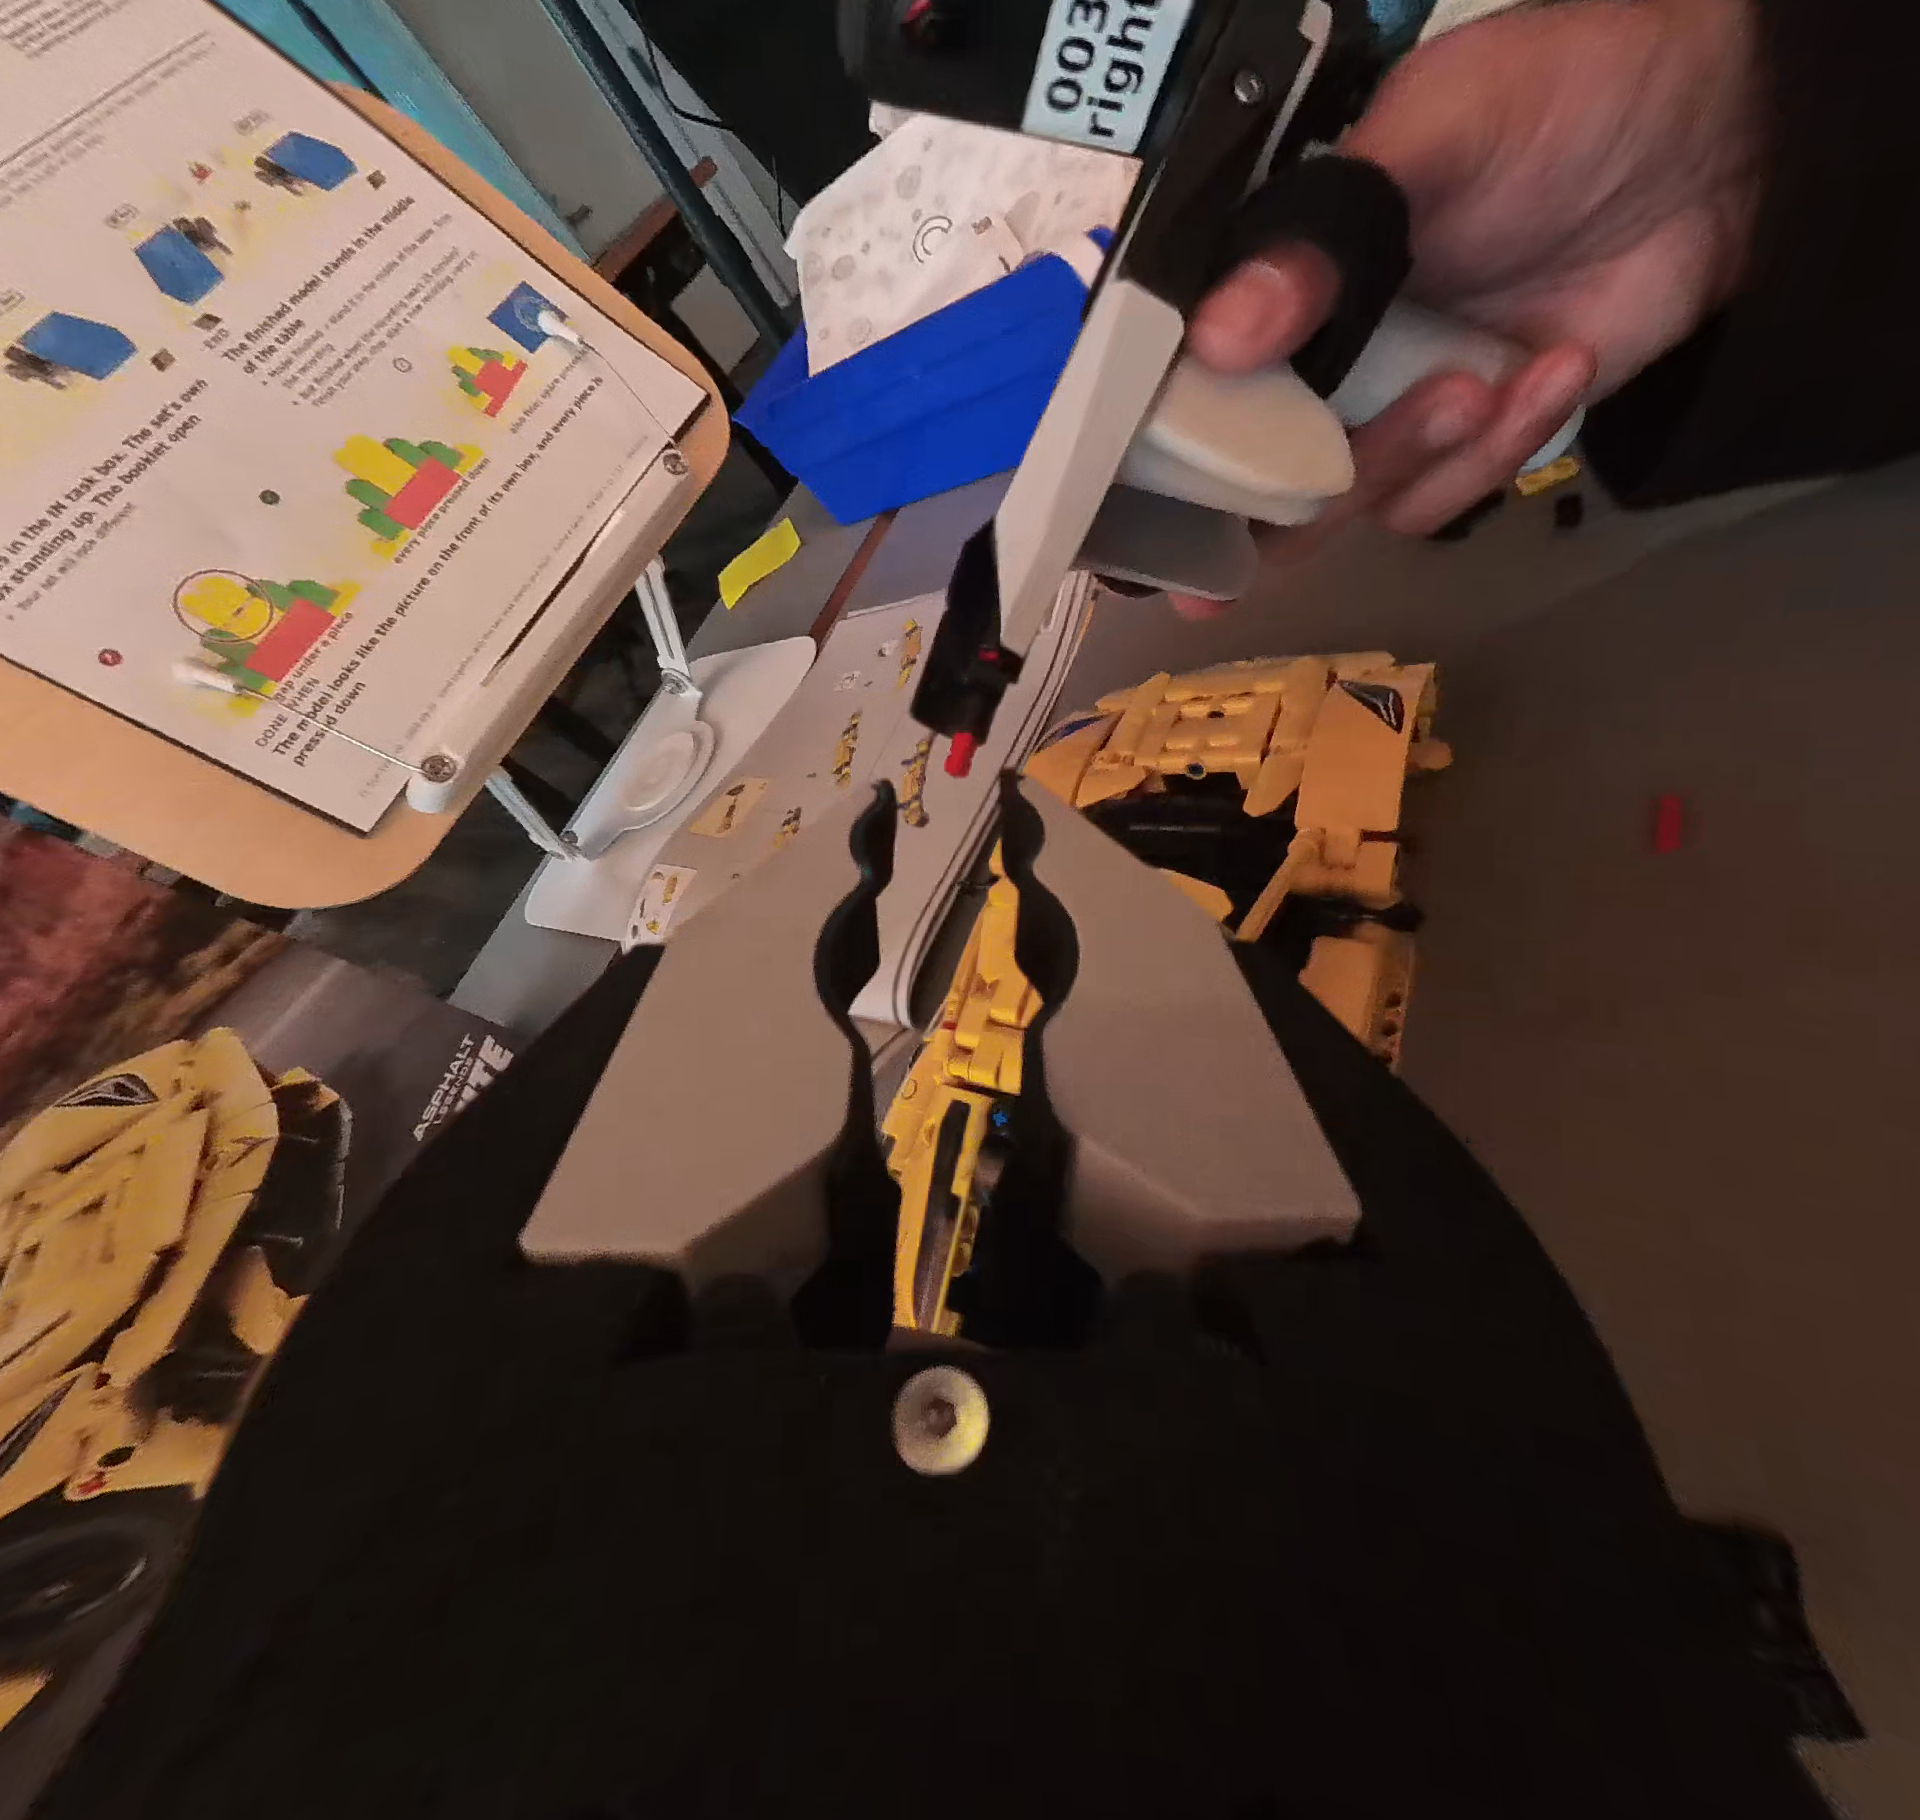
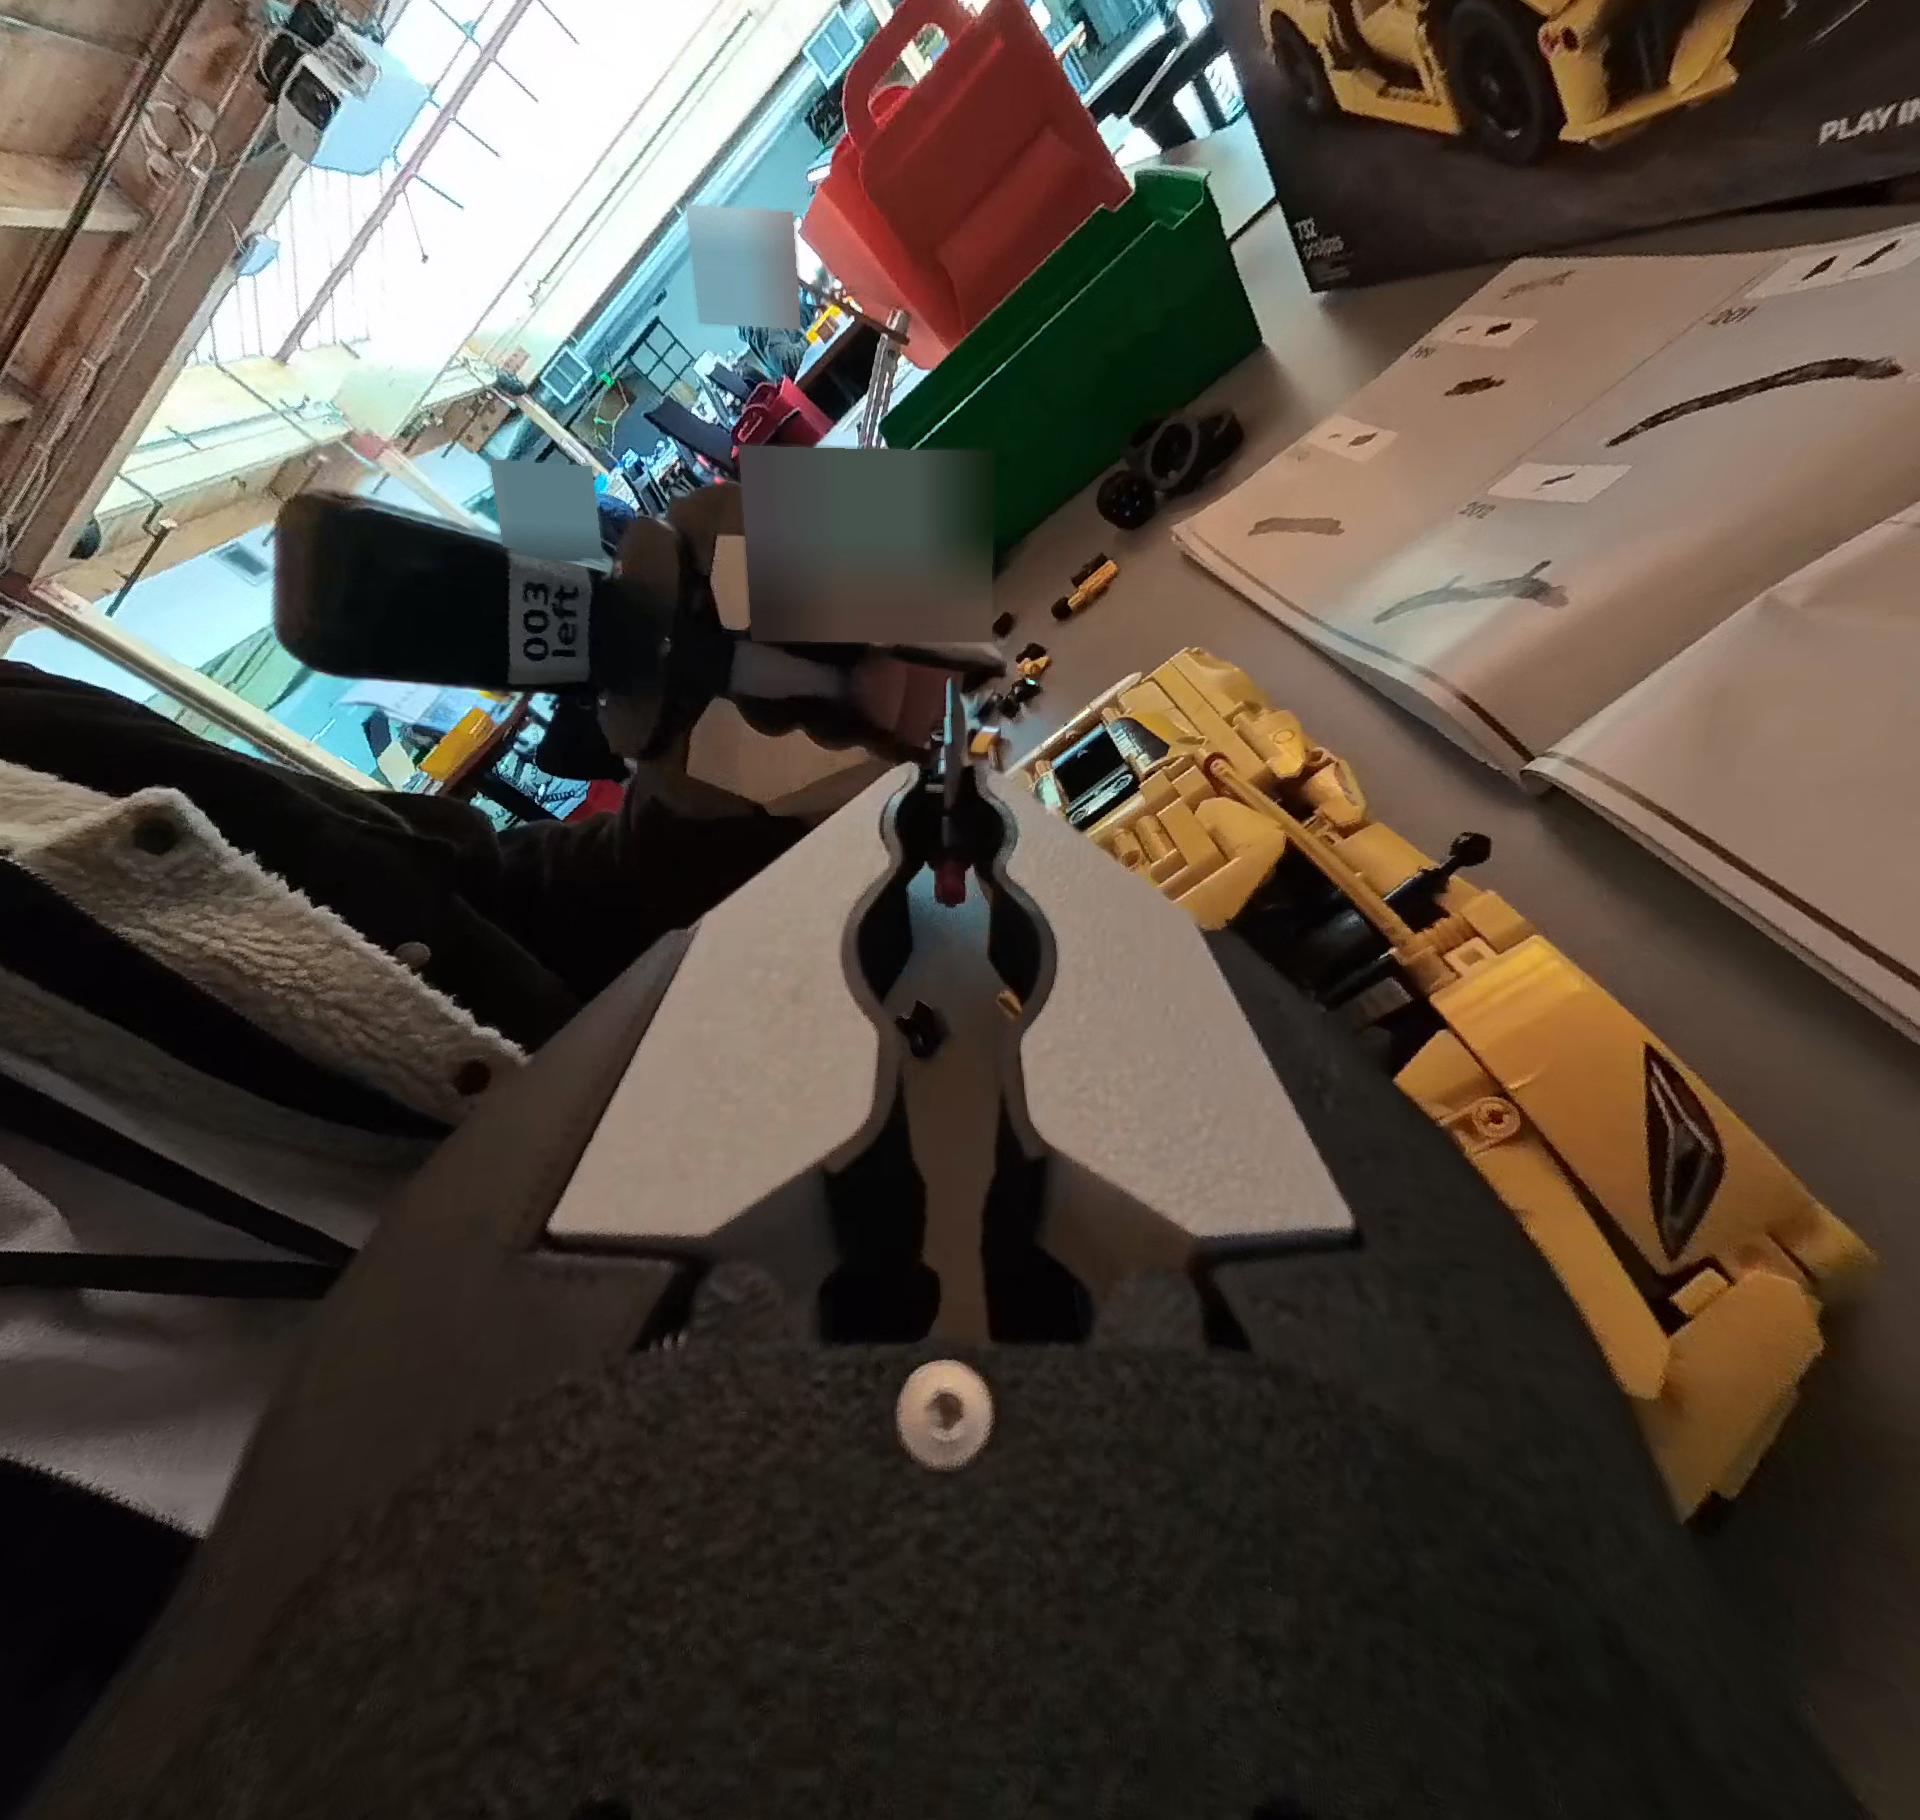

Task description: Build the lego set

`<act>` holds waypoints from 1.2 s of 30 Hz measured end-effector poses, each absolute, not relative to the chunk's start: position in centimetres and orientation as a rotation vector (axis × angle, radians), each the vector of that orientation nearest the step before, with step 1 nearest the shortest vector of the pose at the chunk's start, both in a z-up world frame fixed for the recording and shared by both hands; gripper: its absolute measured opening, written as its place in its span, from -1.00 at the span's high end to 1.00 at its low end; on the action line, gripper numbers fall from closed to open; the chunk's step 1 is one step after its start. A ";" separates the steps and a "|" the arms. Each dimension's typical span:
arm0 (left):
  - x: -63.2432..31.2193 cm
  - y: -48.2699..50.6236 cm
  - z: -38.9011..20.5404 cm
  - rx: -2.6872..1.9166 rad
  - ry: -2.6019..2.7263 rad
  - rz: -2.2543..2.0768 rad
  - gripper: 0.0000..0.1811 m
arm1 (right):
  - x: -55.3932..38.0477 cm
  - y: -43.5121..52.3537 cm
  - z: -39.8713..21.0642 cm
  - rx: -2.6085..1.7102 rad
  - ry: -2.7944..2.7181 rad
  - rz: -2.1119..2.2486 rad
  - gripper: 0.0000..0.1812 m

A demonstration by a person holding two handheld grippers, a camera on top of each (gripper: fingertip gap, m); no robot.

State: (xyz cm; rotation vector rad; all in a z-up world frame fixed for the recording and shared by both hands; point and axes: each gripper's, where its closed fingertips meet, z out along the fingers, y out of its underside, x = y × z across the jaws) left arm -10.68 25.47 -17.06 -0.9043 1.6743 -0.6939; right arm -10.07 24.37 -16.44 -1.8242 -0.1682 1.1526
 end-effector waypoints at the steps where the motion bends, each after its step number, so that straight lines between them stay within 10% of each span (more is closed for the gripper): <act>1: -10.7 25.4 -17.3 -0.896 1.686 -0.672 0.79 | -10.2 24.4 -16.5 -1.830 -0.174 1.146 0.93; 36: -10.5 25.0 -18.1 -0.852 1.728 -0.604 0.97 | -11.3 25.3 -17.5 -1.847 -0.205 1.032 0.92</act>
